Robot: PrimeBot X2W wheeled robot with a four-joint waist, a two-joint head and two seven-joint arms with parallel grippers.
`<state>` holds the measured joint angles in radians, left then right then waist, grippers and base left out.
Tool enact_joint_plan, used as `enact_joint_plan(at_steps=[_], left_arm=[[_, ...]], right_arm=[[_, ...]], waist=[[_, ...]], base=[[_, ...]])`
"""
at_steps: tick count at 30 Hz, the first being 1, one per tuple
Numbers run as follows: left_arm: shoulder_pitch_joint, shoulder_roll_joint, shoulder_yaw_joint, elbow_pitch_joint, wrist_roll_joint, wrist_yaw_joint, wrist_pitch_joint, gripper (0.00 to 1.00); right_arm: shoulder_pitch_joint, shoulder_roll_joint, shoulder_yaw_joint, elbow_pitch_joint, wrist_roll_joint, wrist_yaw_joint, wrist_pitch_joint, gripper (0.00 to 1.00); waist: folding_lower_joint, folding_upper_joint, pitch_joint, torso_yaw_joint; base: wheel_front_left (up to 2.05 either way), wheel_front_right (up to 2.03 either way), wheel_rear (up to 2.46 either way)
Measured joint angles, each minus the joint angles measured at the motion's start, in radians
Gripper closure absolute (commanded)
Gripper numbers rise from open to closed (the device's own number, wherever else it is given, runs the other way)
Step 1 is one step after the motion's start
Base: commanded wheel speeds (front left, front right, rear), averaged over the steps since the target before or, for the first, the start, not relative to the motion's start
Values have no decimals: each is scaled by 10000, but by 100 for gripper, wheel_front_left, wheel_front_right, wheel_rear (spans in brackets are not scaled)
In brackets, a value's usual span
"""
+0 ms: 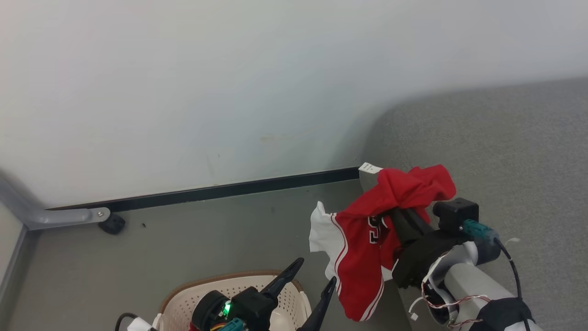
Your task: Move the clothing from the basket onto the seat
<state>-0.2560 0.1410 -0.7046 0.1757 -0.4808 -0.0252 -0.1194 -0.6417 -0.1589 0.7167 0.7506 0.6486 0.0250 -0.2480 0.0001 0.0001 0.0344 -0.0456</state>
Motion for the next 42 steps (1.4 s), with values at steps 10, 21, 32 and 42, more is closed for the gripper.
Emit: enact_joint_plan(at_steps=[10, 21, 32, 42], left_arm=[[-12, 0, -311, -355, 240, -2, 176, 0], [-144, 12, -552, -654, 556, -23, 391, 0], [-858, 12, -646, -871, 708, -161, 635, 0], [-1436, -65, -802, -953, 809, -288, 796, 0]], right_arm=[[-739, -917, -1085, -245, -8, -349, -2, 100], [-1515, -1942, -2270, -265, -8, -617, -8, 100], [-2748, -2727, -3392, -245, 0, -794, -10, 100], [-3754, -3394, -4213, -113, 35, -953, -13, 100]], waist=[[0, 0, 598, -660], [1, 0, 1463, -1169], [1, 1, 2511, -1368], [0, 1, 3460, -1218]], base=[[0, 0, 0], [0, 0, 0], [0, 0, 0], [0, 0, 0]])
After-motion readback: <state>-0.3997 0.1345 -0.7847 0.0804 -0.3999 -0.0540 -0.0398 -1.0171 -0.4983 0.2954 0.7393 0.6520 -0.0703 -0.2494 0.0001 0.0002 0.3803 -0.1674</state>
